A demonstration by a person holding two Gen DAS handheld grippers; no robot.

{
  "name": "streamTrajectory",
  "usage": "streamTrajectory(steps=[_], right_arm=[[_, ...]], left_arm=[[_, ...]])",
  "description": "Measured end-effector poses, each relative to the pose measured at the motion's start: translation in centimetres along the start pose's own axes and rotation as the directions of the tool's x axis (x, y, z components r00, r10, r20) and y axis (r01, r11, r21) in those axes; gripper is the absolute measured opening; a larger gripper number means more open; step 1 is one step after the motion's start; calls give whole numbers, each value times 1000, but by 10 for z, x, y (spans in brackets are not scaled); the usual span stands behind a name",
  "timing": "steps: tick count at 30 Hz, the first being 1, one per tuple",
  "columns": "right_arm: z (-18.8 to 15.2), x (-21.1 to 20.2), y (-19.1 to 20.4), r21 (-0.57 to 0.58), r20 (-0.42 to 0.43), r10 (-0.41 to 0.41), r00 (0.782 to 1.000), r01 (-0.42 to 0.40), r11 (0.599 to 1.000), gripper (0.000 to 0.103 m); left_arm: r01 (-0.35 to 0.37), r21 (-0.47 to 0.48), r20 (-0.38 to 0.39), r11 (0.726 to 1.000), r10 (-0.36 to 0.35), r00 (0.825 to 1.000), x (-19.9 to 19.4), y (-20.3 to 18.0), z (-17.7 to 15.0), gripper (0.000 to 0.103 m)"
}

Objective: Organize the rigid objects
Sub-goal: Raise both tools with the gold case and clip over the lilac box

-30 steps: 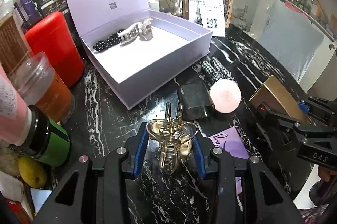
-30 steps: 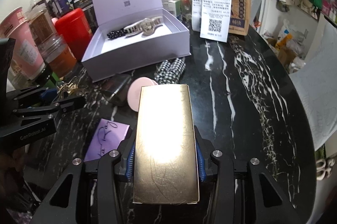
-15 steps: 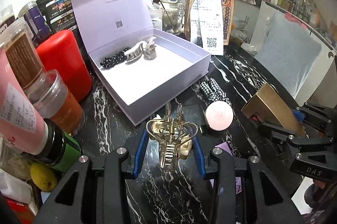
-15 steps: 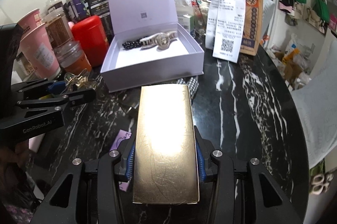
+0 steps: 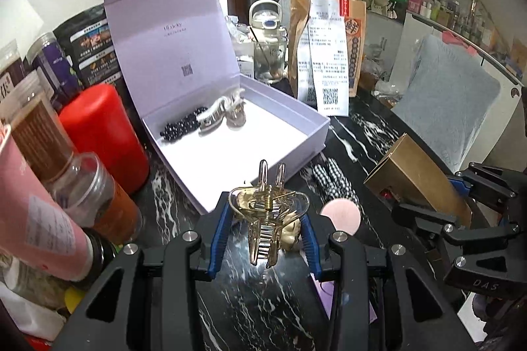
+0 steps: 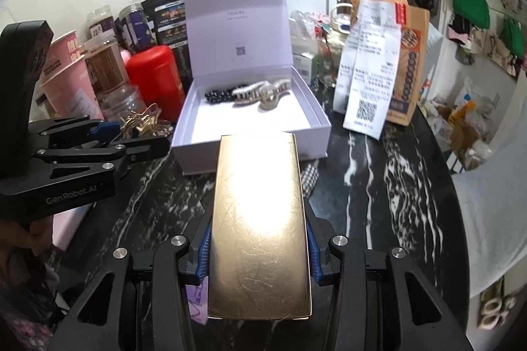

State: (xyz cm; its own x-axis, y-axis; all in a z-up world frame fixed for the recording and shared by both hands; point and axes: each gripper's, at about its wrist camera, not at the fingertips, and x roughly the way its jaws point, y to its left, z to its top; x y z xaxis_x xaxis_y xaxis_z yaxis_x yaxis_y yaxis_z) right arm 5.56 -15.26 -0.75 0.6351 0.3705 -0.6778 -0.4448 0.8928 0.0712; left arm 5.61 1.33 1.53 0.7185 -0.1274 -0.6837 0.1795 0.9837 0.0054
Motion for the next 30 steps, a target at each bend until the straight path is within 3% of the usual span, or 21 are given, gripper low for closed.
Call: streamTrajectory(steps=[30], right_arm=[[88, 28, -13, -102, 93, 47, 995, -37, 994, 44]], left_arm=[[-19, -26, 60, 999, 20, 998, 28, 29, 69, 39]])
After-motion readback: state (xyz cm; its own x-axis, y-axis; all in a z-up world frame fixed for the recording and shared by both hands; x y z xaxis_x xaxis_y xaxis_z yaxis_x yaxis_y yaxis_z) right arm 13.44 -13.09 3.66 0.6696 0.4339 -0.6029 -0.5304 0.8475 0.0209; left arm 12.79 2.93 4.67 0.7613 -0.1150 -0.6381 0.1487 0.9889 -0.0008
